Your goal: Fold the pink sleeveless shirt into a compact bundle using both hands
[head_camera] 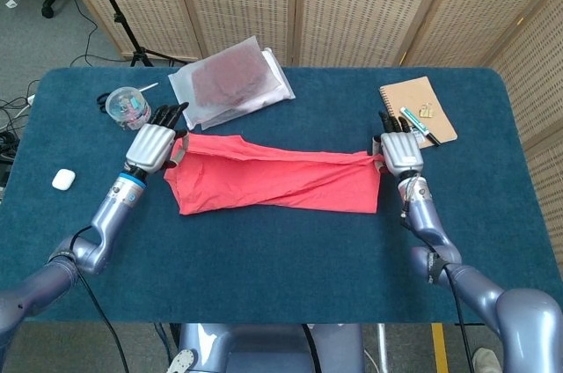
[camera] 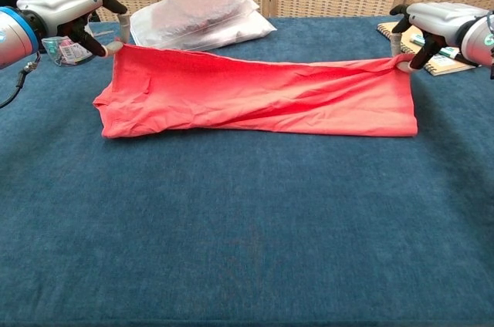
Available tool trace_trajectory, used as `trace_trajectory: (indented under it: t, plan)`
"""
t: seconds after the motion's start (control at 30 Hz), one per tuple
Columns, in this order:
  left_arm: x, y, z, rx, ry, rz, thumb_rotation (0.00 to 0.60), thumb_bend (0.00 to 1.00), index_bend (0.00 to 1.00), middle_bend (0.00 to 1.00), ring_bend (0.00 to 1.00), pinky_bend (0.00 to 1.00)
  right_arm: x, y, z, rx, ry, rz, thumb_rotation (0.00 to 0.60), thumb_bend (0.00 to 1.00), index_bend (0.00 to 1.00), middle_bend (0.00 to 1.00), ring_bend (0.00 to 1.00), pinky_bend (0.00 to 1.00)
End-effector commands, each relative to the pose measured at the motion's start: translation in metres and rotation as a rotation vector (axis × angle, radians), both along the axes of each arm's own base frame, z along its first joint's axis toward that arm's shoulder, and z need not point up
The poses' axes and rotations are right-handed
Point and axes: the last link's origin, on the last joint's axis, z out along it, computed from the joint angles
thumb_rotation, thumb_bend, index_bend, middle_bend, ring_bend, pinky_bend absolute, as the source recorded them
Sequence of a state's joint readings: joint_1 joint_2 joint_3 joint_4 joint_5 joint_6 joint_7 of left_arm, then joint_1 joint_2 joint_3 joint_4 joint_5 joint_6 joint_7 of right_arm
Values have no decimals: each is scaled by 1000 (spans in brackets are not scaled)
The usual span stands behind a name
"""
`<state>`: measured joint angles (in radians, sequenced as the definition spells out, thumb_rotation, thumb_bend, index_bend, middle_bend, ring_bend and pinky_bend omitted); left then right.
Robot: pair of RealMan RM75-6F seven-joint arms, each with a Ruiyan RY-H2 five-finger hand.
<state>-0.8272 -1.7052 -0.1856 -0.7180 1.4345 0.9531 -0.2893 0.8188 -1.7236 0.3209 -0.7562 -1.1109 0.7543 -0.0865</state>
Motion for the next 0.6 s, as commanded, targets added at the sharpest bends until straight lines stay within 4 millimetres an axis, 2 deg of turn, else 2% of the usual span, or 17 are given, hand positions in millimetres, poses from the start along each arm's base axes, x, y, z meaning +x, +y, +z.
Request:
trace_trajectory:
  t: [0.03,0.07,0.1,0.17,0.4,0.57,0.6]
  plan:
    - [0,5,-3,3,4,14,600,518,745,0,0,0,0,-3,-3,-4,-6,1,600,147,95,0,0,0]
    - [0,6,-5,2,3,20,600,517,745,0,0,0,-1,-4,-2,-4,1,-4,600,76,23,0,0,0]
    - [0,7,-6,1,1,25,600,517,745,0,0,0,-3,-4,-1,-4,8,-6,600,27,0,0,0,0]
    - [0,9,-7,0,1,29,600,517,745,0,0,0,-3,-2,2,-6,8,-7,600,0,0,0,0,0]
    - [-2,15,-10,12,14,43,600,516,745,0,0,0,-4,20,23,-50,-21,46,600,0,0,0,0,0]
    - [-4,21,-12,16,29,56,600,494,744,0,0,0,-14,47,41,-57,-22,68,600,0,0,0,0,0]
    - [-4,21,-12,16,32,59,600,483,717,0,0,0,-17,50,43,-57,-14,69,600,0,0,0,0,0]
